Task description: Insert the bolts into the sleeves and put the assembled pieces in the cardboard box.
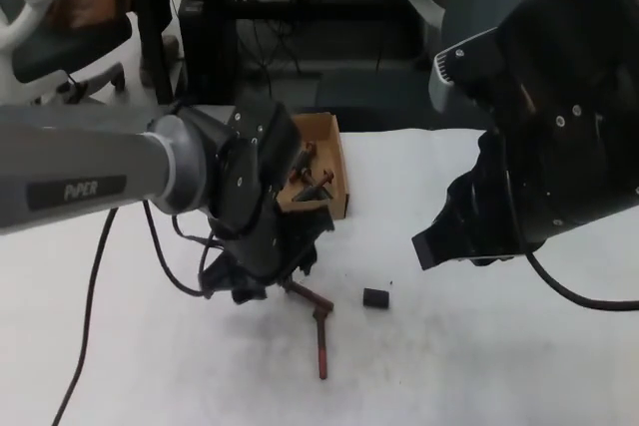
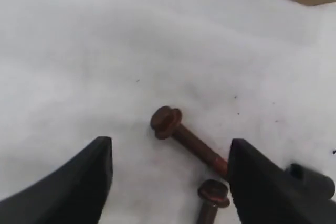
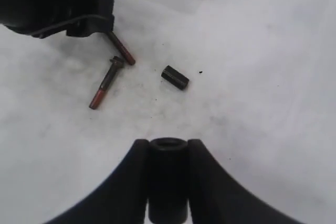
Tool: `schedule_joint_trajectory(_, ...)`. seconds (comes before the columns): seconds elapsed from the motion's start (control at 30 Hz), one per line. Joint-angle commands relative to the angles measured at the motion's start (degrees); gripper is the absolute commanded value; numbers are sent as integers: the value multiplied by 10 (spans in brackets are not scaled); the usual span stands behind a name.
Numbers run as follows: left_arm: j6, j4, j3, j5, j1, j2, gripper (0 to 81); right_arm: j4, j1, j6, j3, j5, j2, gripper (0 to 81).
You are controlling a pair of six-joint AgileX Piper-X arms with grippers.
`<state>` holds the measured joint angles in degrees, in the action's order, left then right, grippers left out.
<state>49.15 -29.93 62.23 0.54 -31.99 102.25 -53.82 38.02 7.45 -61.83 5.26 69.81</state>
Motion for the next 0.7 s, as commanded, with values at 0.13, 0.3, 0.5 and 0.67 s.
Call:
schedule_joint_trajectory(0.13, 42, -5, 0, 8, -17, 32, 556, -4, -2, -15, -2, -17, -9, 6)
schedule_joint_trajectory(0.3, 86, 27, 1, 9, -29, 63, 556, -4, -2, -19, -2, -37, -11, 6)
schedule_joint_trajectory(0.5, 100, 23, 3, 6, -32, 75, 60, -4, -2, -19, -2, -43, -22, 6)
schedule_joint_trajectory(0.67, 109, 58, 3, -5, -28, 75, 18, -4, -2, -19, -2, -46, -23, 6)
